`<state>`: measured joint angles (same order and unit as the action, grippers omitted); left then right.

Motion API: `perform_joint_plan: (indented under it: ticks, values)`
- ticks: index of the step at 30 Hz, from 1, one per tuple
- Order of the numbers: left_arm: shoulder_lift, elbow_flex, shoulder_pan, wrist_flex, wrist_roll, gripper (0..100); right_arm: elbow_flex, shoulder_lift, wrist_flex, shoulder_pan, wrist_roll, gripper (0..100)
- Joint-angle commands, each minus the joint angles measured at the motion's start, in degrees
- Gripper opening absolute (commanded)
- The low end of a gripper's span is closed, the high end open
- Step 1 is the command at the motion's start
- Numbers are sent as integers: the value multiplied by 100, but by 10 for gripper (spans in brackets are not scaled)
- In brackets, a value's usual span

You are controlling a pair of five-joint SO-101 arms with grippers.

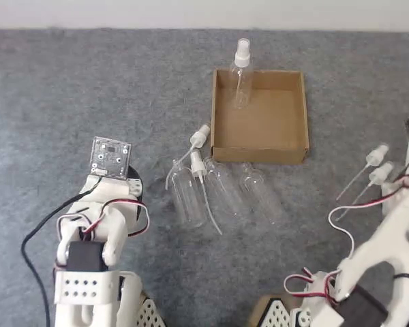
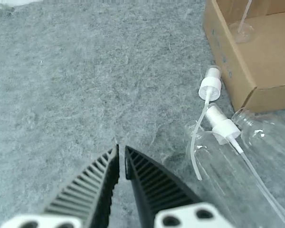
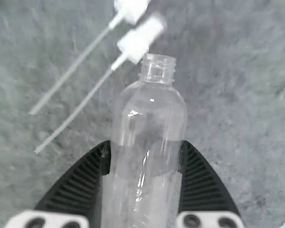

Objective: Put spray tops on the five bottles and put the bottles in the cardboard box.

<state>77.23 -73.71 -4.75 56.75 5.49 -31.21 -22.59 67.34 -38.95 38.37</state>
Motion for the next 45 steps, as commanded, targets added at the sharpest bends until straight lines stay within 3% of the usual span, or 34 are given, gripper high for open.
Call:
perform_joint_plan:
  ticks: [1, 5, 11, 19, 25, 32, 45]
  values:
    - [-633, 725, 18, 158, 273, 17, -642, -321, -875, -277, 149, 74]
    - [-1969, 1552, 26, 229, 273, 28, -1108, -321, -1332, -356, 149, 74]
    - [-4185, 3275, 97, 229, 299, 145, -1486, -312, -1763, -382, 149, 74]
    - [-6787, 5341, 1073, 229, 316, 152, -1442, -312, -1780, -426, 141, 74]
    - [-8440, 6440, 1169, 185, 396, 169, -1398, -312, -1947, -541, 141, 74]
    - [-9169, 7143, 1204, 167, 413, 222, -1398, -312, -2026, -611, 176, 74]
    - [-10163, 7196, 1178, -800, 387, 239, -1424, -312, -2062, -611, 167, 74]
